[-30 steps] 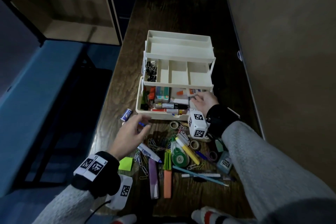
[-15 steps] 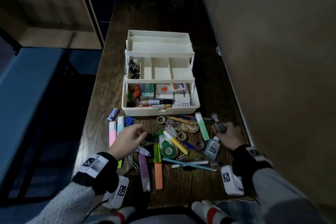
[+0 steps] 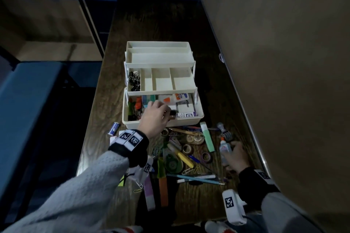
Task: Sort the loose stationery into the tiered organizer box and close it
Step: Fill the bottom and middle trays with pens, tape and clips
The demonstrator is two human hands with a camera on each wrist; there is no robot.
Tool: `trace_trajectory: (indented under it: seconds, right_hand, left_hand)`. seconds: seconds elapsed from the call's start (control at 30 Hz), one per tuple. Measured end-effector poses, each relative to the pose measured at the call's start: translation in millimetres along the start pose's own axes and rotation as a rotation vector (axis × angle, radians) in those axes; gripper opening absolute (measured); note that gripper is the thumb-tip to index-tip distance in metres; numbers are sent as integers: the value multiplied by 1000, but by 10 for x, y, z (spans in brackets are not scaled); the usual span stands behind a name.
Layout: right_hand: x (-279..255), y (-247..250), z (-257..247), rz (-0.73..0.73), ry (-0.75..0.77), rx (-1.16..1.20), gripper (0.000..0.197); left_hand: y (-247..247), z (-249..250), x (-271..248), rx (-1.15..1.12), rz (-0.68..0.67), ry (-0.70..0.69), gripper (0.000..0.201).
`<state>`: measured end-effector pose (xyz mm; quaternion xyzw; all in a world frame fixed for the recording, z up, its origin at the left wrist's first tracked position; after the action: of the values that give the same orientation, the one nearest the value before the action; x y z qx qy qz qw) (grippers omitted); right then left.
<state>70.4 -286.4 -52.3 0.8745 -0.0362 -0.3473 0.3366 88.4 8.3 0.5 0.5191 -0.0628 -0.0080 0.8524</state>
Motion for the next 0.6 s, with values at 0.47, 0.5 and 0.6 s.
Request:
trace_trajectory:
  seconds: [0.47,0.5,0.6]
  right_hand:
    - [-73,-185,-1407,-85,294,525,31]
    - [-45,-269,-1475,-123,254,533,30]
    - [31,-488,-1622,-203,169,519,35]
  left_hand:
    - [-313,-283,731,104,-424,183,47]
    - [-317,-308,749,94,-434,200,47]
    - [-303,-377,778,5,-425,240,46]
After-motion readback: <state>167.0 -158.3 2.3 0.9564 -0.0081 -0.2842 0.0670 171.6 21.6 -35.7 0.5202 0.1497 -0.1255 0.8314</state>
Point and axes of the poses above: each hand's wrist, its own x-axis towards the middle knuckle, its own y-axis out of the back of the hand, z = x × y, the point moved 1 cm from there along x, towards the middle knuckle, and after that the axes turned 5 degrees about -y, right-handed, at the moved point
